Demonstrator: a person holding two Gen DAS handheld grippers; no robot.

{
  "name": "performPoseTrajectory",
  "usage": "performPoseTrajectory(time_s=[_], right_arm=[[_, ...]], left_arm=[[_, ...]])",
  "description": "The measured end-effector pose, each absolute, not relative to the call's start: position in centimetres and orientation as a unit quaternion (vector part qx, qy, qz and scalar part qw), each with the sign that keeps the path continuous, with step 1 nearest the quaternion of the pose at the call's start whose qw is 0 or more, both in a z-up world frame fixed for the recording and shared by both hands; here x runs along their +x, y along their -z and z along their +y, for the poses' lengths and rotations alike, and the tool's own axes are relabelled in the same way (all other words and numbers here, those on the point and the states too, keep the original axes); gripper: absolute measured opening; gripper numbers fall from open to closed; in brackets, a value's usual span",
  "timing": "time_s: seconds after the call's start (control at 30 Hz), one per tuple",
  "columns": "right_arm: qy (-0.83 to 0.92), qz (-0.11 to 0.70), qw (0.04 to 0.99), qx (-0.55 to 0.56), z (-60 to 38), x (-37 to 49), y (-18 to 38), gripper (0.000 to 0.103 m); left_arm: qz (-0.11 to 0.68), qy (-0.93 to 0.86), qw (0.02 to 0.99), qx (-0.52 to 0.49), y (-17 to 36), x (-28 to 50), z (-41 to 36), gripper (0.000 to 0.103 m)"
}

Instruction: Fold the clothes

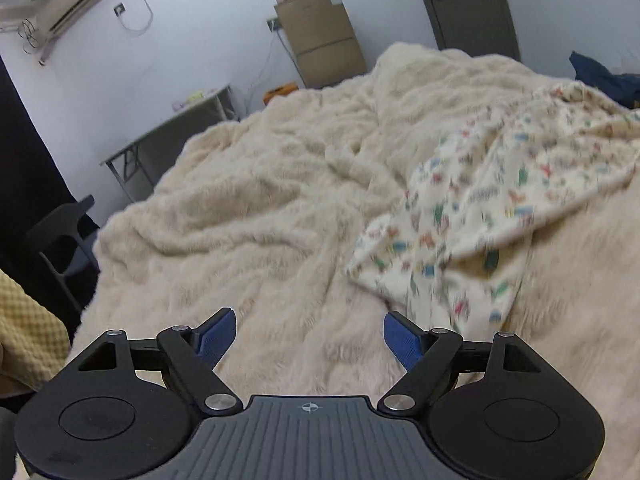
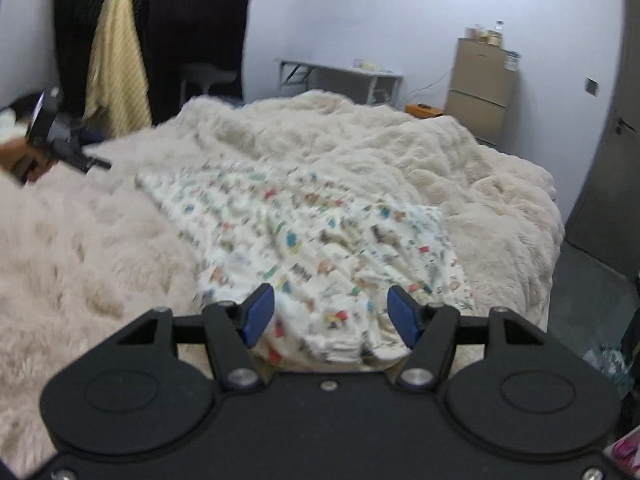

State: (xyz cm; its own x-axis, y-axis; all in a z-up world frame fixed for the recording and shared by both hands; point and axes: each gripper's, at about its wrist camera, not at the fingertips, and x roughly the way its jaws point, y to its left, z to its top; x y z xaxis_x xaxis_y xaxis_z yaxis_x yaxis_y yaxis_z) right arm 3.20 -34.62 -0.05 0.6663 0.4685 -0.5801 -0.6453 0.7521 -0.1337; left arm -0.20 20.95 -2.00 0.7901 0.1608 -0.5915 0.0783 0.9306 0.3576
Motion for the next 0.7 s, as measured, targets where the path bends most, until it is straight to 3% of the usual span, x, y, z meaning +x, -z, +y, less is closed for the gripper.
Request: performPoseTrajectory(time_s=[0.23, 0.5, 0.6, 0.67, 0.7], right_arm=[[-0.380, 0.241, 0.851, -0.269, -31.0, 0.4, 2.1, 0.064], [-0.372, 0.248, 0.847, -0.288, -29.6, 0.9, 4.1, 0.069], [-0.370, 0.240, 0.849, -0.292, -29.8, 0.9, 4.5, 0.069], [-0.371, 0.231, 0.848, -0.301, -30.1, 0.8, 4.7, 0.069], [-0.371, 0.227, 0.848, -0.304, -30.2, 0.8, 4.7, 0.067]], left_arm=[[0.350, -0.003, 0.909, 0.226, 4.3, -1.3, 20.7, 0.077], [0.350, 0.140, 0.926, 0.021, 4.0, -0.7, 23.2, 0.077], [0.360, 0.181, 0.915, 0.001, 4.9, 0.4, 22.1, 0.076], [0.369, 0.185, 0.911, 0.015, 5.4, 1.3, 21.0, 0.072], [0.374, 0.181, 0.909, 0.023, 5.7, 1.9, 20.5, 0.055]])
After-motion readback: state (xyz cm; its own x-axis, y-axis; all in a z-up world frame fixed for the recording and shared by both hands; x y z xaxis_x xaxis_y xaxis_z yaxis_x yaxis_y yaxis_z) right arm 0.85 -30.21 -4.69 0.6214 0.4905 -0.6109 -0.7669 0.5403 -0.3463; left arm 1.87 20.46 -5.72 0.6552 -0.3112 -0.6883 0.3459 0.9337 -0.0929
